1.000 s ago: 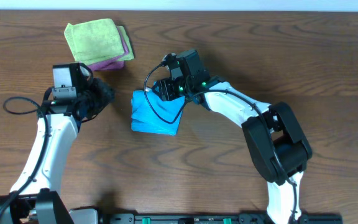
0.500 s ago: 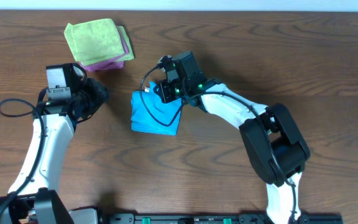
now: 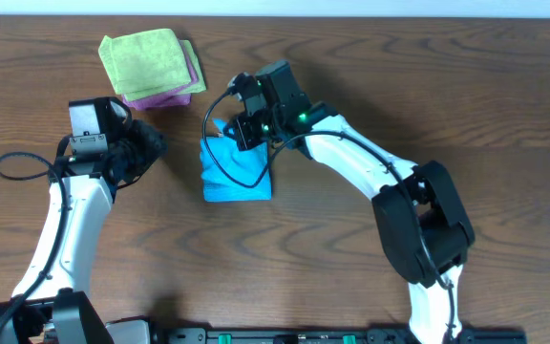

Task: Fold the cloth

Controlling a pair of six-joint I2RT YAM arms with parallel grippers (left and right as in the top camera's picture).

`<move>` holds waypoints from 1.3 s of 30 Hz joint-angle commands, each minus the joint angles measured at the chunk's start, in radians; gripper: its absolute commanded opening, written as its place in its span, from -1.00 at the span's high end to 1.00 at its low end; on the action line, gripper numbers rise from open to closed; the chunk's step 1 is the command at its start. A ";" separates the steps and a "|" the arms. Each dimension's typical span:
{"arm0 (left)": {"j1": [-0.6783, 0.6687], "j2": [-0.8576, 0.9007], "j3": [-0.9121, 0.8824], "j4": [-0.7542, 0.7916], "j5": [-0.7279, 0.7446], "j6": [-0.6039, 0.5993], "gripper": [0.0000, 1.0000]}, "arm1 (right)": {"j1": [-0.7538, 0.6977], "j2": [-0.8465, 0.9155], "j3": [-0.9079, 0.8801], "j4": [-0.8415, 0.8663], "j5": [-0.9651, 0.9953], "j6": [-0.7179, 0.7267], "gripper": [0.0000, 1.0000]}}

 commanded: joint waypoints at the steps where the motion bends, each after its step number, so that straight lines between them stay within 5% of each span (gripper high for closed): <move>1: 0.005 0.005 -0.010 0.006 0.003 0.018 0.42 | 0.031 0.006 0.016 -0.023 -0.019 -0.061 0.97; 17: 0.005 0.005 -0.010 0.008 0.004 0.018 0.42 | 0.109 0.065 0.016 -0.040 0.114 -0.109 0.97; 25: 0.005 0.005 -0.010 0.008 0.003 0.019 0.43 | 0.113 0.119 0.016 0.013 0.155 -0.108 0.74; 32: 0.005 0.005 -0.010 0.008 0.003 0.019 0.43 | 0.114 0.118 0.017 0.039 0.129 -0.100 -0.48; 37: 0.005 0.005 -0.010 0.008 0.003 0.019 0.43 | 0.114 0.108 0.019 0.039 0.067 -0.088 -0.99; 39: 0.005 0.005 -0.010 0.008 0.003 0.019 0.43 | 0.114 0.094 0.024 0.038 0.069 -0.077 -0.98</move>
